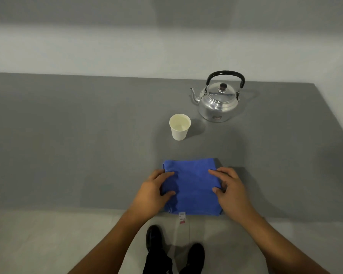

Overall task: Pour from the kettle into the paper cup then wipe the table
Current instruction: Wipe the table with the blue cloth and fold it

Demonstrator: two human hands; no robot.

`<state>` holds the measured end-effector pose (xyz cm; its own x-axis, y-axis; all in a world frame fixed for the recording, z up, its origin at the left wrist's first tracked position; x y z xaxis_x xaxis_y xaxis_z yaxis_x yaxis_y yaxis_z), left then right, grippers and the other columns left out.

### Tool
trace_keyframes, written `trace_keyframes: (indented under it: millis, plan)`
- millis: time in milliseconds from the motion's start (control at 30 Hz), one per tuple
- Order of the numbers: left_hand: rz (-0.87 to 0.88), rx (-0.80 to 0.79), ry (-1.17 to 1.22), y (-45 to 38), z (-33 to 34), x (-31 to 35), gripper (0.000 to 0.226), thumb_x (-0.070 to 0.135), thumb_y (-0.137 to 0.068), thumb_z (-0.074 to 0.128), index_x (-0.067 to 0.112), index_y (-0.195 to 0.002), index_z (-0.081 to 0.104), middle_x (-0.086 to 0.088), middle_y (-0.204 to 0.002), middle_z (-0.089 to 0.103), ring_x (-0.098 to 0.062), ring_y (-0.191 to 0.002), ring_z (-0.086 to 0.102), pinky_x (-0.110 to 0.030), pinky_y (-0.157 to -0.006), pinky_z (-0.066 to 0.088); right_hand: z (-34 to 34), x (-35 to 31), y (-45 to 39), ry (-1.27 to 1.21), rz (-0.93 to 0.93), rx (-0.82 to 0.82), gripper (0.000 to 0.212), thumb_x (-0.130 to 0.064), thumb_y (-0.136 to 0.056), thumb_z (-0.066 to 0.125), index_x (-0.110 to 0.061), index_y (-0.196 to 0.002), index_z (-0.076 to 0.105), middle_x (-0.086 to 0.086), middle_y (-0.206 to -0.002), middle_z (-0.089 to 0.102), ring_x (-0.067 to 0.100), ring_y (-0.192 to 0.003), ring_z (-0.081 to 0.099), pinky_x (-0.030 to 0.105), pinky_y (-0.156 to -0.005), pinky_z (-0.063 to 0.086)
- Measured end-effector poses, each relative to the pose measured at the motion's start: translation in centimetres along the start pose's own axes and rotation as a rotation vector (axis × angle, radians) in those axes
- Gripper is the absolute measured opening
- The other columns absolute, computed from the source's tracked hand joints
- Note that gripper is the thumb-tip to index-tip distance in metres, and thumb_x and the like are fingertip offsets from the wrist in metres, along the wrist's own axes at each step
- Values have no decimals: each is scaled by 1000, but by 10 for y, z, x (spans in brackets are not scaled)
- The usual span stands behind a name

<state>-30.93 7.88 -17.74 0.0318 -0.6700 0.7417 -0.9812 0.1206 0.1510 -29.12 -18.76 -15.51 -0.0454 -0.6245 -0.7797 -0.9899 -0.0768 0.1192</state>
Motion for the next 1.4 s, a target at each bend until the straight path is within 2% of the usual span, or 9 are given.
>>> trace_keyframes:
  millis: [100,300,433,533,633,800,933,1133,1400]
  plan:
    - [29,5,-64,-2,4,-2,56,37,-93,72,32,-145,52,6,-149,45,-15,-131,50,-25,-108,44,1,7,-1,134,12,15,48,5,-87,71,-15,-130,68,-2,-130,46,14,-105,56,36,-101,52]
    - [119,170,-203,8,-8,-19,34,48,-101,48,21,-120,57,4,-134,55,-14,-122,49,-33,-106,45,31,-17,-3,322,-198,-19,43,-13,-90,69,-17,-133,64,1,-144,49,24,-135,40,35,-111,41]
    - [132,254,-385,15,-15,-40,39,37,-100,47,16,-130,59,-1,-136,58,-24,-128,53,-42,-107,45,77,-31,-2,435,-214,-184,60,-41,-104,47,-23,-160,30,-5,-171,15,25,-158,4,46,-128,10]
    - [29,245,-448,24,-17,-58,58,47,-104,43,19,-154,41,0,-159,43,-22,-150,35,-39,-120,33,97,-27,3,606,-271,-242,64,-47,-107,27,-25,-163,6,-8,-171,-5,22,-158,-10,47,-128,2]
    - [41,182,-499,26,-15,-69,68,56,-106,34,21,-163,23,7,-171,20,-9,-159,8,-36,-128,19,92,-14,8,665,-318,-257,62,-50,-105,15,-29,-163,4,-11,-171,-3,19,-158,-9,46,-127,2]
    - [52,147,-552,26,-15,-72,69,56,-107,32,19,-164,19,6,-172,14,-8,-159,2,-27,-129,1,58,15,4,630,-312,-230,63,-51,-102,29,-35,-162,19,-18,-170,9,13,-158,-3,45,-126,4]
    - [38,155,-563,26,-13,-75,70,60,-106,28,21,-164,18,7,-172,14,-9,-159,3,-32,-130,8,53,17,-25,652,-230,-178,66,-44,-102,37,-35,-162,10,-15,-170,1,18,-159,-2,47,-128,3]
    - [31,126,-632,22,-10,-77,75,62,-106,27,22,-165,6,6,-174,5,-12,-160,-3,-32,-129,-1,86,-11,-39,812,-284,-237,72,-64,-101,4,-28,-163,-4,-8,-171,-10,25,-157,-15,51,-127,0]
    - [28,126,-601,21,-10,-76,76,63,-105,27,23,-165,4,8,-174,3,-11,-160,-2,-34,-128,1,33,32,-20,752,-431,-294,66,-63,-104,24,-33,-163,16,-16,-171,11,14,-158,3,45,-124,15]
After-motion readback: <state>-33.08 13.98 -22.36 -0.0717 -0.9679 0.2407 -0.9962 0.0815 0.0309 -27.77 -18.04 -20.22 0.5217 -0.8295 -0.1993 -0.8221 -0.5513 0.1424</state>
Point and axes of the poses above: each hand's wrist, its own y-axis away from the middle knuckle, its own z-axis out of the palm, x = y × z, the point moved 2 cm from there along -y, towards the middle knuckle
